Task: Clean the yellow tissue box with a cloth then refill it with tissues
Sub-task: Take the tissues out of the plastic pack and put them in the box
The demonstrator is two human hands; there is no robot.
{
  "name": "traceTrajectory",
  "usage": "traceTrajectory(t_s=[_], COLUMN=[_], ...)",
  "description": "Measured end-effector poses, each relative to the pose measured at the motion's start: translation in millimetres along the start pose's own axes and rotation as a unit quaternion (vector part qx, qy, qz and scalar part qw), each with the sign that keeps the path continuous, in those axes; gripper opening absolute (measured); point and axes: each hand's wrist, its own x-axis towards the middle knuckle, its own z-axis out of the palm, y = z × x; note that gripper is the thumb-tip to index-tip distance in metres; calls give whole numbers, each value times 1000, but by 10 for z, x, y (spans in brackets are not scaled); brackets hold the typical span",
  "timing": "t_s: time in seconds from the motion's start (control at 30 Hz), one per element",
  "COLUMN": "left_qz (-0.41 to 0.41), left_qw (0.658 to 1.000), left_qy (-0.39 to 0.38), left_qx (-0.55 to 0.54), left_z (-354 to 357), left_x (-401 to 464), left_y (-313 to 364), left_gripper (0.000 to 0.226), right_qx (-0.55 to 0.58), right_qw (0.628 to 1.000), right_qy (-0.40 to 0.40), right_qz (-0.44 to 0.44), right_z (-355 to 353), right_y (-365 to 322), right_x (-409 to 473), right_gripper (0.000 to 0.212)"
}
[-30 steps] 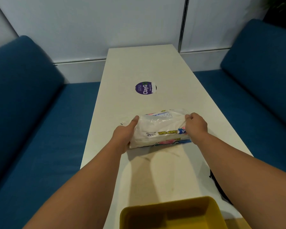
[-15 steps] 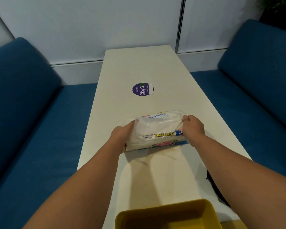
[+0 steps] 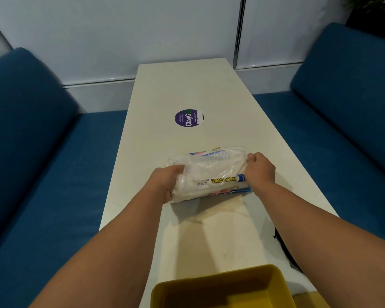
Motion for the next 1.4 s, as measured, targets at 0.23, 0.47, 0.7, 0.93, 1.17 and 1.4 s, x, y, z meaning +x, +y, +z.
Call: traceTrajectory(t_s=[0.23, 0.47, 0.7, 0.93, 1.17, 1.4], left_qz=[30, 117, 22, -15, -27, -73], left_qw=[998, 992, 998, 1000, 997, 991], left_qy=[19, 6, -50, -24, -29, 11], left_qx=[53, 35, -21, 3, 66, 112], left_z=[-195, -116, -246, -663, -493, -407], left_x=[20, -20, -129, -102, -160, -163], left_y=[-60, -79, -114, -74, 42, 60], left_gripper=[36, 35, 20, 42, 37, 35], right_qx=[-23, -32, -47, -35, -20, -7], right_qw=[1000, 999, 999, 999, 1000, 1000], right_qy=[-5, -5, -1, 1, 2, 6], right_qz=[-18, -39, -24, -15, -21, -13], right_z=[54, 90, 35, 28, 65, 73], right_y=[-74, -125, -75, -57, -90, -62], right_x=[-58, -105, -70, -76, -106, -117], right_gripper=[37, 35, 33, 33, 34, 34])
